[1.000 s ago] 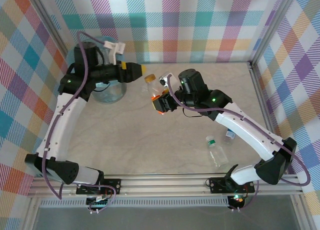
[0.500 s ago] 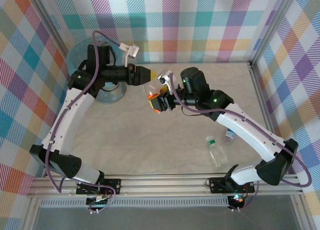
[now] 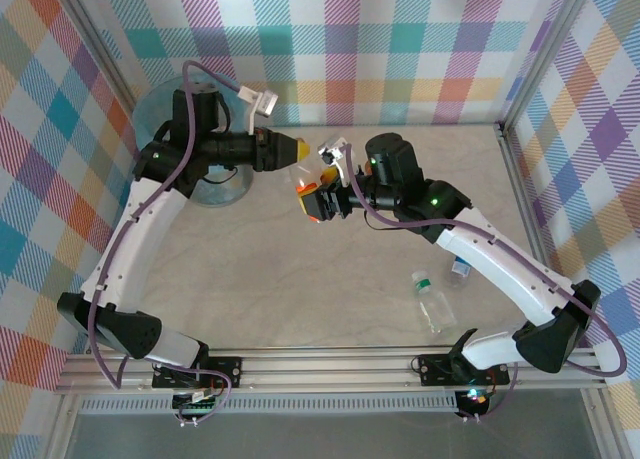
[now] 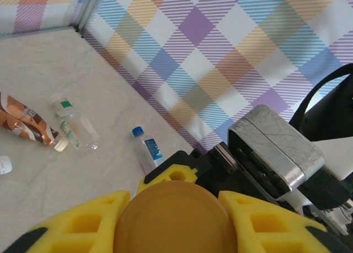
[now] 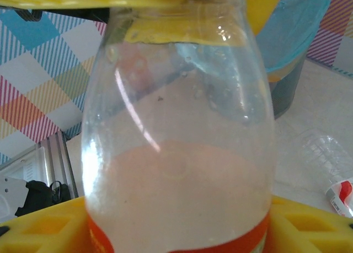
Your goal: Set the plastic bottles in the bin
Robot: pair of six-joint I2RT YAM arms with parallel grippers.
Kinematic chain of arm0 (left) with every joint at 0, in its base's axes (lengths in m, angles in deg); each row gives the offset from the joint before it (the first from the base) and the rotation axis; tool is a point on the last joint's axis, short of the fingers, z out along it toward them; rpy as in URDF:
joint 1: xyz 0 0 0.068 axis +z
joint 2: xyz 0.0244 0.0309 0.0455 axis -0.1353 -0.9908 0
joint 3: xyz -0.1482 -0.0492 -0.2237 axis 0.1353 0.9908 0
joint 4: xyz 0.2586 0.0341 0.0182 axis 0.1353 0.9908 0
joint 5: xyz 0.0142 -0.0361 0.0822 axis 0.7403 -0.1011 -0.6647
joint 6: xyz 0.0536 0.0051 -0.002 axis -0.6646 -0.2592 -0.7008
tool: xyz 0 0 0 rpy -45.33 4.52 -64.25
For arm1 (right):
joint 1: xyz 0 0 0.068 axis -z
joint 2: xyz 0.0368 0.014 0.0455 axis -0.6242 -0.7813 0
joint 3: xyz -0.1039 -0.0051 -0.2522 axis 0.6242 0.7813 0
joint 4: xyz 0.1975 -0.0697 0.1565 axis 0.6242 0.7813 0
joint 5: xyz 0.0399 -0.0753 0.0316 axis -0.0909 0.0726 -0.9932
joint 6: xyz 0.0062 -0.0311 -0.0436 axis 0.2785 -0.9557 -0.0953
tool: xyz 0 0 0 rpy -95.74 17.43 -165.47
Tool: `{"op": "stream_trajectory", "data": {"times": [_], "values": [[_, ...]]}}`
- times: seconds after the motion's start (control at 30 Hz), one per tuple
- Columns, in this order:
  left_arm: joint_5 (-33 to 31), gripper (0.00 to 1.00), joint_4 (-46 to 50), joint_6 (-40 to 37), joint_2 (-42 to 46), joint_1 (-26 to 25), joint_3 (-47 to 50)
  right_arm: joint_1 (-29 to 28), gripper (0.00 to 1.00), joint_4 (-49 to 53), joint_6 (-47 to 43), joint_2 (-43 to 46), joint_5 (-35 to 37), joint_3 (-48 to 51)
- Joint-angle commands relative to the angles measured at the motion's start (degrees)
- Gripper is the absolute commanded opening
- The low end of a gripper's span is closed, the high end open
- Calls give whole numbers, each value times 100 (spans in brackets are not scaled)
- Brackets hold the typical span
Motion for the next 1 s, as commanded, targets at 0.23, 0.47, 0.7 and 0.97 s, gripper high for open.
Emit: {"op": "stream_trajectory", "data": {"times": [0.23, 0.47, 0.7, 0.97], "values": [[-1596, 0, 237, -132, -4, 54, -1020, -10, 97, -200, -296, -92, 488, -446], [-3759, 0, 840, -729, -650, 715, -2423, -9, 100, -193, -728, -210, 902, -605], [-5105, 0, 704, -958, -1515, 1889, -3195, -6, 100, -127, -766, -223, 831, -497], [-5305, 0, 92, -1242, -2512, 2886, -3549, -8, 100, -158, -775, -180, 861, -160]]}}
